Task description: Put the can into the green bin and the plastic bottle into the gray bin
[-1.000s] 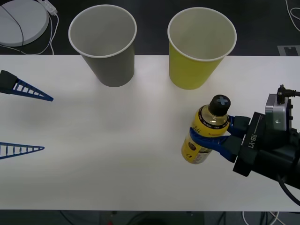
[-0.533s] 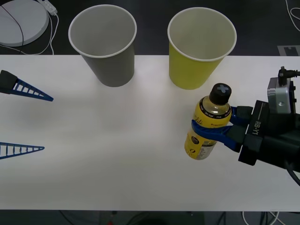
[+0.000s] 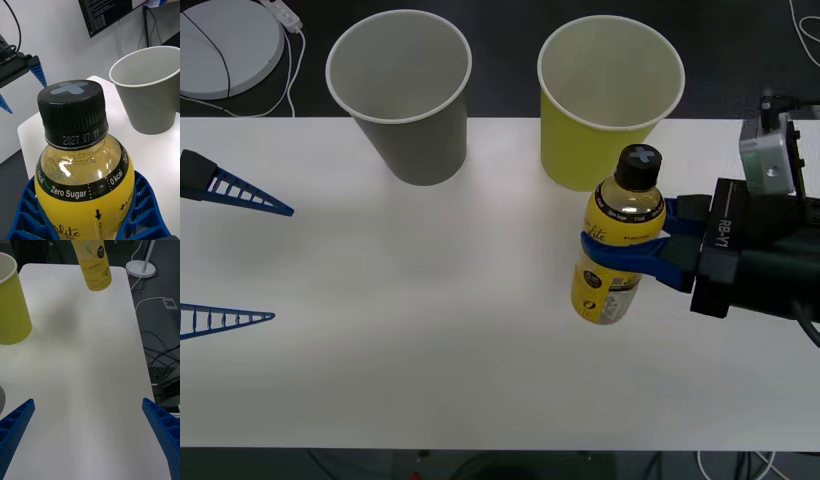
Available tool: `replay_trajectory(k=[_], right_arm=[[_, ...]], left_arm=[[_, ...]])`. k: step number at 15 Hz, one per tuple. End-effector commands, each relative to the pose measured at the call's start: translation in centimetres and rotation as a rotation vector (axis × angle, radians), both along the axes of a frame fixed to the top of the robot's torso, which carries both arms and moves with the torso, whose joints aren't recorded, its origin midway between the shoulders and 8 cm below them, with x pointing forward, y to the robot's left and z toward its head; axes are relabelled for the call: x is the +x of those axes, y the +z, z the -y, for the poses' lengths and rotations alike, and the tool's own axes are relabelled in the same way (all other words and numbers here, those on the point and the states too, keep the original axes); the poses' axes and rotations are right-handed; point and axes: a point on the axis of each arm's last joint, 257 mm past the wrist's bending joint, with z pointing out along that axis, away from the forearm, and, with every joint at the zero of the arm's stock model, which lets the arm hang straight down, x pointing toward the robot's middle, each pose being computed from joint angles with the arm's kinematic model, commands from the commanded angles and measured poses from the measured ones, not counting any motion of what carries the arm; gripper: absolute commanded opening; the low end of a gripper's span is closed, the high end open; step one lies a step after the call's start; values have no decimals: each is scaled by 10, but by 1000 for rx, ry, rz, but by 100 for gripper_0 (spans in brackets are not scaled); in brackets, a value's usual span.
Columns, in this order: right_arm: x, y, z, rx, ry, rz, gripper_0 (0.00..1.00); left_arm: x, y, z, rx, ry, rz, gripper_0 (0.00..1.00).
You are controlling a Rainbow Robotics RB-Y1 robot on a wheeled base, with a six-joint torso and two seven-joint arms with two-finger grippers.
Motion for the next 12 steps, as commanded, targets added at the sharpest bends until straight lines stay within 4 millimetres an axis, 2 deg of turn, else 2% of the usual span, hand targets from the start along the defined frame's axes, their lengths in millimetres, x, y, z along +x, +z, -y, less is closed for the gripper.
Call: replay_trajectory(k=[1,12], right_arm=[[5,4,-2,-22,0,-17,0],[20,23,-16,-82,-22,-76,0]], left_arm=[[0,0,0,0,0,0,100],[0,0,0,0,0,0,100]])
